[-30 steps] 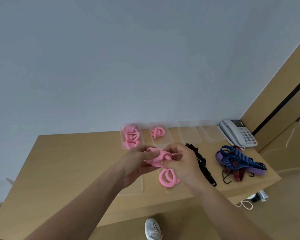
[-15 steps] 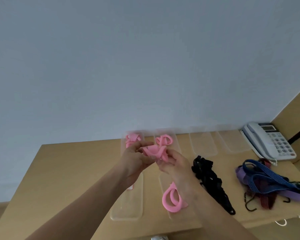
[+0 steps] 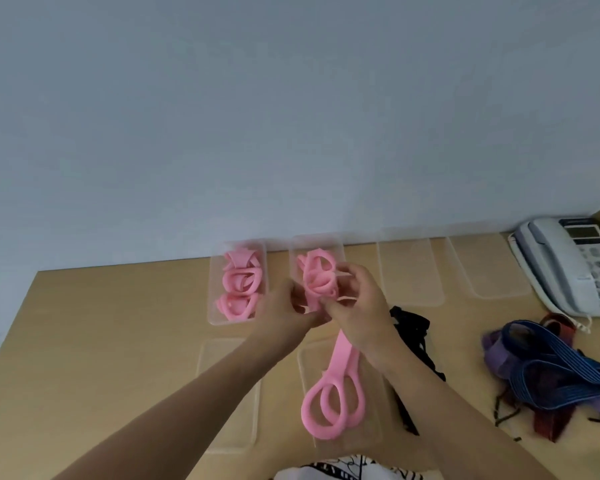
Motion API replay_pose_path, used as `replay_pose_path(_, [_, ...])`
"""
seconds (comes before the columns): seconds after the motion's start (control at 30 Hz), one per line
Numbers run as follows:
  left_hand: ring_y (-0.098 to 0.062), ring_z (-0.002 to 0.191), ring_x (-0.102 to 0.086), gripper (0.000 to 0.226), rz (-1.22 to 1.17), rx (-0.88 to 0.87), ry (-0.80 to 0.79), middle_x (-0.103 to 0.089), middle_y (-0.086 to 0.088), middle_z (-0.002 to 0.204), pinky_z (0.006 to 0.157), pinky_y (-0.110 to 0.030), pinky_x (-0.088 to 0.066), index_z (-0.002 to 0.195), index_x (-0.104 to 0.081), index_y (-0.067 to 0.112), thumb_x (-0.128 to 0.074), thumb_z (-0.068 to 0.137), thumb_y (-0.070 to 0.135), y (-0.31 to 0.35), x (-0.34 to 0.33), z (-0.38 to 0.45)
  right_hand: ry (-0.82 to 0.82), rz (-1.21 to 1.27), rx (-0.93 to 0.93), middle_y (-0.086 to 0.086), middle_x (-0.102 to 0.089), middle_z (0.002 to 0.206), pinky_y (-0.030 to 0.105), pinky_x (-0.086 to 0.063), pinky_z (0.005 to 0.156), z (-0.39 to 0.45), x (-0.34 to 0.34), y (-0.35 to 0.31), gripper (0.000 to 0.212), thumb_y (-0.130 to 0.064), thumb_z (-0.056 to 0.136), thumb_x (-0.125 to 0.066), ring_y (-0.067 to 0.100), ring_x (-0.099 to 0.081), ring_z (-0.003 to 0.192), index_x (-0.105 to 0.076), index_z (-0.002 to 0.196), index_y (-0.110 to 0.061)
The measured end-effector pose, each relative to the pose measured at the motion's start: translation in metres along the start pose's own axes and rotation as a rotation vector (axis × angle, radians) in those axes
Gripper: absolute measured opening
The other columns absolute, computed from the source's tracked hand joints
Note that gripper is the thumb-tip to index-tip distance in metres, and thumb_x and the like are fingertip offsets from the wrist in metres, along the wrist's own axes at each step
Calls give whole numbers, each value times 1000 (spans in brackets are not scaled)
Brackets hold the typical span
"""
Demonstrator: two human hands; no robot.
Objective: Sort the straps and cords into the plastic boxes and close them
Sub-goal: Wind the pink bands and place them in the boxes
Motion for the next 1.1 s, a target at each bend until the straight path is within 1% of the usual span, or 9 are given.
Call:
replay_pose_path(0.13, [-12,91,-64,45,351,-52,-27,-68,9,109,79,-28,-52,112,-65,22,-86,74,35,-7,-4,16,-199,-437,279,-25,-63,99,4,-46,73,35,-11,-20,15,-12,87,-71,-13,-60,93,-65,94,-24])
replay_pose_path(0.17, [-13,95,-64,46,418,-66,-31,-68,7,114,81,-28,-50,117,-66,21,-84,77,35,-9,-6,19,-276,-551,329,-23,-64,99,7,-46,73,43,-18,-22,8,-13,88,-63,-7,-62,93,-66,88,-20])
replay_pose_path(0.23, [-16,99,-64,44,496,-94,-36,-67,3,118,84,-27,-48,119,-68,20,-82,80,34,-12,-9,23,-404,-771,367,-13,-63,101,21,-50,74,57,-31,-16,21,-24,87,-46,4,-61,94,-65,80,-19])
replay_pose_path(0.33, [-20,96,-64,38,493,-111,-25,-67,-1,114,85,-33,-51,116,-71,18,-81,81,27,-13,-12,25,-515,-984,369,-12,-57,101,28,-46,75,75,-46,4,16,-12,84,-57,13,-57,103,-65,73,-19])
replay_pose_path(0.4, [-23,93,-65,35,479,-122,-16,-66,-3,112,83,-36,-52,114,-72,17,-81,80,22,-15,-13,26,-513,-1017,387,-13,-51,95,25,-38,71,81,-52,12,14,-4,81,-65,14,-57,101,-68,79,-18])
replay_pose_path(0.57, [-25,98,-65,31,526,-170,-18,-64,-2,119,81,-37,-51,117,-70,15,-73,86,11,-20,-15,23,-305,-980,407,0,-63,110,23,-39,67,87,-46,19,23,-6,81,-74,20,-60,97,-74,98,-22])
replay_pose_path(0.77, [-23,101,-62,30,498,-184,-6,-63,1,119,81,-34,-49,116,-70,18,-75,86,17,-22,-13,20,-271,-1198,417,5,-67,119,33,-44,98,75,-49,29,33,-19,81,-74,29,-53,118,-75,114,-16])
replay_pose_path(0.97, [-17,106,-59,30,469,-214,19,-65,5,122,78,-24,-37,116,-71,24,-75,87,23,-24,-4,10,-345,-1206,489,2,-57,137,35,-31,117,57,-43,21,45,-31,88,-66,23,-43,131,-59,130,-15])
replay_pose_path(1.1, [-17,101,-60,29,451,-237,27,-66,5,121,77,-22,-35,116,-71,24,-75,87,24,-21,1,3,-341,-1236,494,-3,-53,143,33,-26,118,50,-42,21,43,-30,95,-58,19,-41,134,-54,137,-18])
Point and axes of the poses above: each hand's wrist, its own z-axis towards the middle knuckle, its own x-axis out of the back of the hand, y = z × x, the point moved 7 cm from there along z, towards the middle knuckle
